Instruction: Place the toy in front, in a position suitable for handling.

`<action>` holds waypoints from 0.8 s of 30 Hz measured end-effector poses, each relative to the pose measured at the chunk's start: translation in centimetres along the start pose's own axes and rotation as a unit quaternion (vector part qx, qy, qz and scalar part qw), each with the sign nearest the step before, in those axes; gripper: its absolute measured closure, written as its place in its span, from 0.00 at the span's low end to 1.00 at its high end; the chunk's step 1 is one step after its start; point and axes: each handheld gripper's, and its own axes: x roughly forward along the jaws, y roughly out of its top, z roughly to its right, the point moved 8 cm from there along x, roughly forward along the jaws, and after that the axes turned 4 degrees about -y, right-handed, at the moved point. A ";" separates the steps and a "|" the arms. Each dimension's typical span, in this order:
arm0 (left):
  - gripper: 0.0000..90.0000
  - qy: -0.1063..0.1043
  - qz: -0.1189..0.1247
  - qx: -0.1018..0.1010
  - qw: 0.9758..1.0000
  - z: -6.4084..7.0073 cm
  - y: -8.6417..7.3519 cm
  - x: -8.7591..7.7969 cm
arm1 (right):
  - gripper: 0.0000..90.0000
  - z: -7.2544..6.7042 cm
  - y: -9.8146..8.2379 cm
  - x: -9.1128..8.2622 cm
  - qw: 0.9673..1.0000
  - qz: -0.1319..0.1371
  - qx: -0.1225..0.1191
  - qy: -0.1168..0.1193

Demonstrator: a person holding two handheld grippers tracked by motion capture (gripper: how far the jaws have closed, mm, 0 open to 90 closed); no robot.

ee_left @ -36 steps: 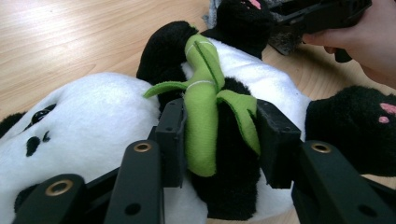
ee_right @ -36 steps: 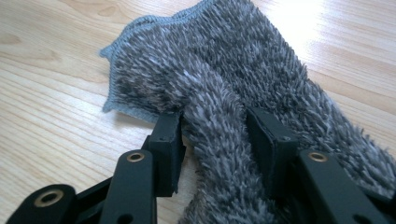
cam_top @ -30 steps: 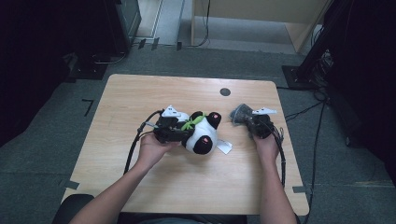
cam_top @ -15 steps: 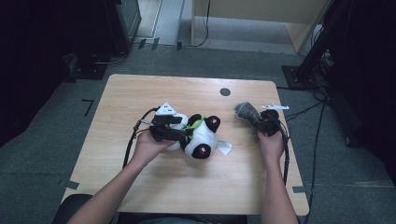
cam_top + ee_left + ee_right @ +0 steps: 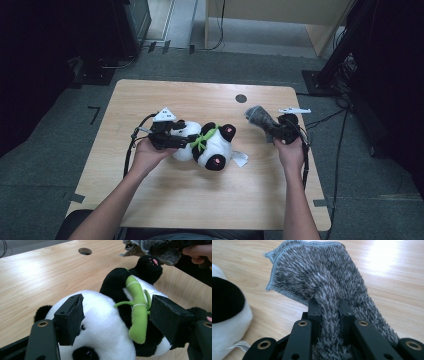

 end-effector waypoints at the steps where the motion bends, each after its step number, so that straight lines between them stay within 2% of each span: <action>1: 0.30 0.001 0.000 0.000 1.000 -0.1 -0.1 -0.1 | 0.86 -0.3 0.2 -0.1 1.000 -0.001 0.001 0.005; 4: 0.30 0.007 -0.003 -0.002 1.000 -0.5 -0.7 -0.5 | 0.86 -1.0 0.7 -0.4 1.000 -0.002 0.004 0.019; 8: 0.30 0.012 -0.009 -0.006 1.000 -1.0 -1.6 -0.9 | 0.86 -2.1 1.3 -0.6 1.000 -0.005 -0.011 0.022; 11: 0.29 0.005 -0.007 -0.009 1.000 -1.0 -2.2 -1.2 | 0.86 -2.8 1.8 -0.7 0.999 -0.004 -0.019 0.026; 15: 0.24 0.013 -0.012 -0.014 1.000 -1.3 -3.2 -1.4 | 0.86 -3.5 2.4 -0.9 0.999 -0.003 -0.026 0.033; 18: 0.17 -0.003 -0.012 -0.020 1.000 -1.2 -3.7 -1.5 | 0.86 -4.2 2.8 -1.0 0.999 -0.002 -0.033 0.037; 19: 0.14 -0.003 -0.013 -0.021 1.000 -1.2 -3.9 -1.6 | 0.86 -4.4 3.0 -1.0 0.999 0.000 -0.036 0.040; 24: 0.11 0.003 0.001 -0.023 1.000 -1.7 -4.5 -1.9 | 0.85 -5.5 3.6 -1.1 0.998 -0.001 -0.045 0.051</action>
